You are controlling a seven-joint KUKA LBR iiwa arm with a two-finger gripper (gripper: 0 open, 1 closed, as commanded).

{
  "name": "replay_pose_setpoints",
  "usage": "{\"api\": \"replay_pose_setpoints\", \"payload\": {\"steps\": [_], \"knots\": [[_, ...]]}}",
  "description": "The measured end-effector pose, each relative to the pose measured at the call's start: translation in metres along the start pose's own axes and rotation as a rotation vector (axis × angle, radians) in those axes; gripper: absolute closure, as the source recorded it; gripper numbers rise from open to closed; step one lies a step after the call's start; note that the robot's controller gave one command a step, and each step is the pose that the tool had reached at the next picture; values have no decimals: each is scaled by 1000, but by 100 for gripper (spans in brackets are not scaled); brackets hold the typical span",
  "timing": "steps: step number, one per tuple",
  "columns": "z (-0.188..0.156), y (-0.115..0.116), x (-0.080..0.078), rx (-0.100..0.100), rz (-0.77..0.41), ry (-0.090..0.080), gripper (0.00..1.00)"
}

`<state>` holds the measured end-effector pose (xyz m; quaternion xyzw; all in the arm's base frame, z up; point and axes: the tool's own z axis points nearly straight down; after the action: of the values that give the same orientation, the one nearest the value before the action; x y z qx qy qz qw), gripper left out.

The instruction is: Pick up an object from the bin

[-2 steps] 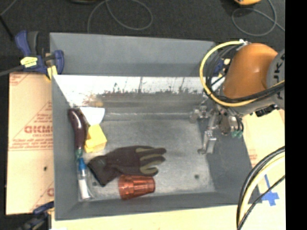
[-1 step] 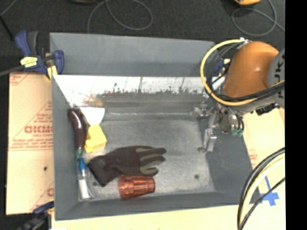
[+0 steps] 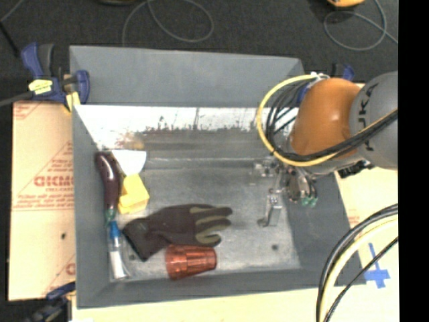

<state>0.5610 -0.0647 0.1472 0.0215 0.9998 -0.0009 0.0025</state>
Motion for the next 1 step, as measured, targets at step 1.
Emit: {"api": "replay_pose_setpoints", "payload": {"steps": [1], "knots": [[16, 14, -26, -3, 14, 8, 0]]}}
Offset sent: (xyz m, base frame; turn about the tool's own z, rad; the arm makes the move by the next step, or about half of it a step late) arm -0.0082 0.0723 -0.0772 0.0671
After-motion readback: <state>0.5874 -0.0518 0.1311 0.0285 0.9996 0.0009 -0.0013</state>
